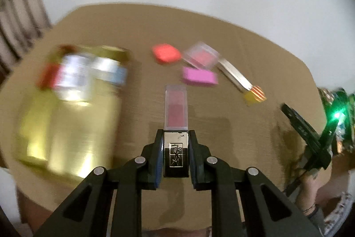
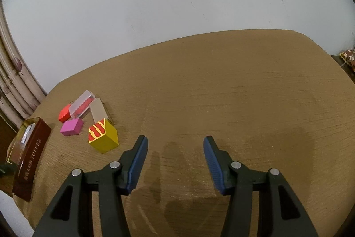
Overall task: Organize rigid objects
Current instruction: 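Place the gold lipstick in the tin and open the left tool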
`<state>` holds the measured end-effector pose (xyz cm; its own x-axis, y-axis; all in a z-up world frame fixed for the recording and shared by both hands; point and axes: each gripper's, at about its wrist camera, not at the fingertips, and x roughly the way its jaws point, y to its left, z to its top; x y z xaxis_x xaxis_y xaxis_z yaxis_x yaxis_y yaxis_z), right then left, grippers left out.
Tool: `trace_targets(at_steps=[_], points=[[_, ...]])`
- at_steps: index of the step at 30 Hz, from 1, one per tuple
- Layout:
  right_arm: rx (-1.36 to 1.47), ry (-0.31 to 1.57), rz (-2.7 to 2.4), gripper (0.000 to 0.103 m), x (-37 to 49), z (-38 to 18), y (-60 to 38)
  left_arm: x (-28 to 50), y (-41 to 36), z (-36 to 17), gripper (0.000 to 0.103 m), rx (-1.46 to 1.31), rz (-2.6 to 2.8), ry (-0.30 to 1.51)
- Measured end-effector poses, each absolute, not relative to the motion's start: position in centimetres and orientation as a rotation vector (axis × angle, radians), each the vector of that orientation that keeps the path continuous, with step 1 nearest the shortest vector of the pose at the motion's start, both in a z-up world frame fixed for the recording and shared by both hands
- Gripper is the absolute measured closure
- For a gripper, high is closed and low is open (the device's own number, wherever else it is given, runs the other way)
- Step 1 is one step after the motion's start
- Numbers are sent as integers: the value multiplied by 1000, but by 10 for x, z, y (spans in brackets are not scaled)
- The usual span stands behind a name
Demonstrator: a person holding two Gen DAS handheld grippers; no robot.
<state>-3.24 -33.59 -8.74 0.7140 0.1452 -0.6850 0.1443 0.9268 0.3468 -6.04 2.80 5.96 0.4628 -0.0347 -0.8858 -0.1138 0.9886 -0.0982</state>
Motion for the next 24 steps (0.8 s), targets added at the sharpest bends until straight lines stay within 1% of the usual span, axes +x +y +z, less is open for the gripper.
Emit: trace_targets(at_steps=[4, 7, 10, 15, 22, 24], points=[[378, 794, -8, 49, -30, -89, -332, -73, 97, 69, 86, -85, 181, 1074], [368, 801, -11, 49, -28, -90, -329, -68, 140, 53, 86, -45, 276, 1096], [364, 808, -12, 49, -26, -91, -327, -59, 166, 33, 86, -30, 312, 1129], [348, 825, -11, 49, -21, -94, -322, -55, 179, 6, 86, 1, 314, 1145], [338, 835, -11, 49, -19, -96, -319, -47, 184, -13, 86, 74, 356, 1144], [335, 837, -13, 49, -19, -96, -318, -46, 186, -15, 81, 78, 365, 1151]])
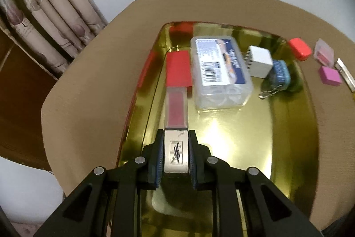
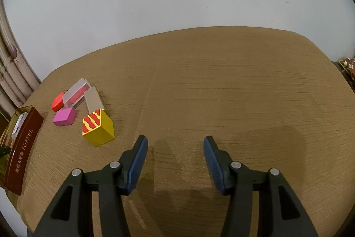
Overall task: Organize rigid objects
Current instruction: 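Place the gold lipstick in the tin and open the left tool, then grasp the yellow-red striped cube with the right tool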
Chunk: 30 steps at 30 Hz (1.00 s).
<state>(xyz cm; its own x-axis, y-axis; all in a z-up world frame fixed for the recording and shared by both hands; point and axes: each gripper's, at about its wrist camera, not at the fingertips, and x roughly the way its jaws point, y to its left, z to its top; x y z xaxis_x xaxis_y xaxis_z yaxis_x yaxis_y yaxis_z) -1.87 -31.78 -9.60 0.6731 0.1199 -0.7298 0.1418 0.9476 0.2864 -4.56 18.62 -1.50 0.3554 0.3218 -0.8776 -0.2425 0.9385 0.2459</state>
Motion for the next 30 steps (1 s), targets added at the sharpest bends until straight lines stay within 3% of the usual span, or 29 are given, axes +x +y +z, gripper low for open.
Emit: trace_targets(at_steps=[3, 4, 9, 13, 17, 25, 30], points=[[327, 839, -13, 49, -18, -96, -315, -48, 192, -9, 75, 50, 353, 1141], [326, 840, -13, 49, -17, -96, -315, -52, 193, -4, 66, 48, 362, 1126], [326, 826, 25, 48, -18, -95, -311, -75, 183, 24, 61, -18, 363, 1044], [255, 760, 143, 48, -23, -80, -293, -104, 139, 47, 47, -28, 279, 979], [132, 782, 277, 48, -12, -70, -263, -122, 96, 57, 39, -48, 164, 950], [67, 841, 310, 48, 25, -64, -237, -140, 21, 43, 39, -1, 7, 982], [18, 882, 300, 48, 38, -78, -226, -146, 14, 37, 39, -7, -16, 998]])
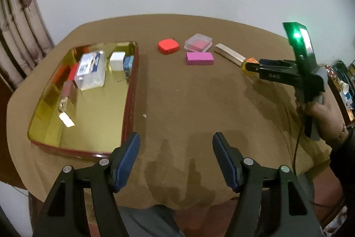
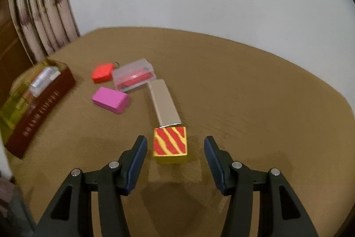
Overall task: Organize rigid objects
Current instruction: 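Grasp the yellow-red striped cube with the right tool, then carry the striped cube into the tin and open the right tool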
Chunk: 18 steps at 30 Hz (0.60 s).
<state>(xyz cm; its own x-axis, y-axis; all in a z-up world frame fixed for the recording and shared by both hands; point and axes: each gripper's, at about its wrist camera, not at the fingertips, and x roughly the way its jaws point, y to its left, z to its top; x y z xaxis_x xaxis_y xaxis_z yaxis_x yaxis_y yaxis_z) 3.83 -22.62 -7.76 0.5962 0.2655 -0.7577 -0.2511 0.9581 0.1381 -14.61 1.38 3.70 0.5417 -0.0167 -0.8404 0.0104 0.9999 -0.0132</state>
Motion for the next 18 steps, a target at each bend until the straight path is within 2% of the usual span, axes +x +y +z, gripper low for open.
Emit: trace_targets(at_steps=[1, 3, 4, 10, 18], points=[[22, 887, 311, 49, 40, -81, -224, -145, 17, 35, 39, -17, -24, 1008], [12, 910, 307, 67, 44, -87, -223, -146, 22, 33, 39, -24, -3, 1011], [17, 920, 306, 73, 45, -89, -223, -147, 25, 33, 39, -30, 8, 1008], [8, 909, 318, 73, 31, -83, -215, -159, 48, 33, 39, -112, 47, 1006], [50, 779, 531, 73, -9, -17, -152, -191, 73, 35, 38, -103, 137, 988]])
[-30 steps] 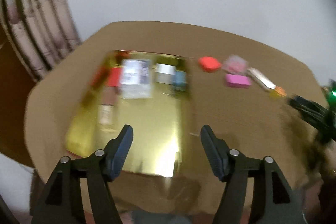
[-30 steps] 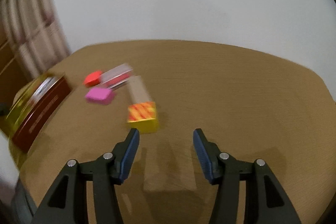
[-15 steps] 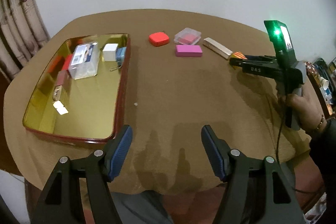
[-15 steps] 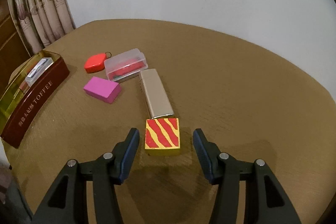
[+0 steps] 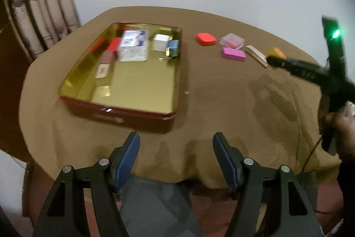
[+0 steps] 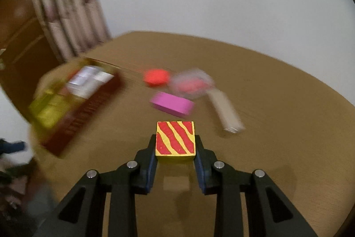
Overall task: Organize rigid objects
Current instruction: 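Carry the striped cube into the tin and open the right tool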
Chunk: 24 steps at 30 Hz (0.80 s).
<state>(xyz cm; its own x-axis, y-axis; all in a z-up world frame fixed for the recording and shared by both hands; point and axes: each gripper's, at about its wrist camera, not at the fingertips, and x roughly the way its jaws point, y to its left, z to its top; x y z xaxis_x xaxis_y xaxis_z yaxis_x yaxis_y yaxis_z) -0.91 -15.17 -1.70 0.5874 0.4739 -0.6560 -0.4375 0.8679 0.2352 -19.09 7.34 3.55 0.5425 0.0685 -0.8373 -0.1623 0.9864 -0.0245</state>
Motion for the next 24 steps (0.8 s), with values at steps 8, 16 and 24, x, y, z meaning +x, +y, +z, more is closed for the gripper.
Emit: trace_targets(at_steps=[8, 16, 24], points=[[-36, 755, 815, 73, -13, 23, -18, -215, 104, 36, 36, -125, 199, 977], [-241, 881, 913, 73, 5, 1, 89, -231, 136, 42, 36, -119, 255, 937], [-359, 976, 908, 73, 27, -22, 133, -232, 142, 41, 32, -94, 248, 926]])
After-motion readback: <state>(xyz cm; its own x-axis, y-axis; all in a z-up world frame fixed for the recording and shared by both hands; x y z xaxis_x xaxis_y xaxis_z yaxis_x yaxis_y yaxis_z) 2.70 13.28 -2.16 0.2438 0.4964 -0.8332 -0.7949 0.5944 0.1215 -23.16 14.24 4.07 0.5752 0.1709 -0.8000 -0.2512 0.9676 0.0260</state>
